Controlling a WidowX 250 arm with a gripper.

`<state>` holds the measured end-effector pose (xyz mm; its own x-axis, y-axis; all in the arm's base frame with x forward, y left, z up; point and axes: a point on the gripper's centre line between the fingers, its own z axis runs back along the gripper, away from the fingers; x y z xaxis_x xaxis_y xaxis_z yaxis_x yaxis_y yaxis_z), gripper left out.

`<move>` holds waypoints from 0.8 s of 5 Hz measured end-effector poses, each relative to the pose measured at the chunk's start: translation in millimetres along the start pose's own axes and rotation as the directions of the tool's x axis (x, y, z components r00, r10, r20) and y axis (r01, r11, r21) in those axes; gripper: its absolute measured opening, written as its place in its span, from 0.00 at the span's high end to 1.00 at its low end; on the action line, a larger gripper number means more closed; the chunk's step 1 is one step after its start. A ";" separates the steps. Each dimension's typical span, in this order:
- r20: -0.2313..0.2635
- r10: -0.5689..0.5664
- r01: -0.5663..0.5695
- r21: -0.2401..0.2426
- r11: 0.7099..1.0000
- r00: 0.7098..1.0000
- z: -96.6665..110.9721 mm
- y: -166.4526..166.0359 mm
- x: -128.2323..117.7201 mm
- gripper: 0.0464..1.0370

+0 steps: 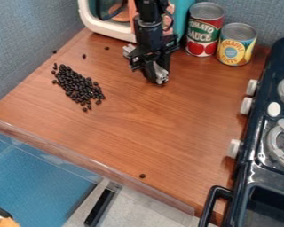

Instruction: Sweep into pile

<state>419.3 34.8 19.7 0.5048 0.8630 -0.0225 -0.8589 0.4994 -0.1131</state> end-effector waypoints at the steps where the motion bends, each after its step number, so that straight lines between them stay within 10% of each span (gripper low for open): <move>1: 0.007 0.009 -0.009 -0.004 1.000 1.000 5.4 1.9 9.7 0.65; 4: 0.017 0.043 -0.043 -0.010 0.999 0.999 1.2 -5.7 28.8 0.65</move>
<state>438.7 56.8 20.9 0.4661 0.8847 -0.0103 -0.8787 0.4615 -0.1223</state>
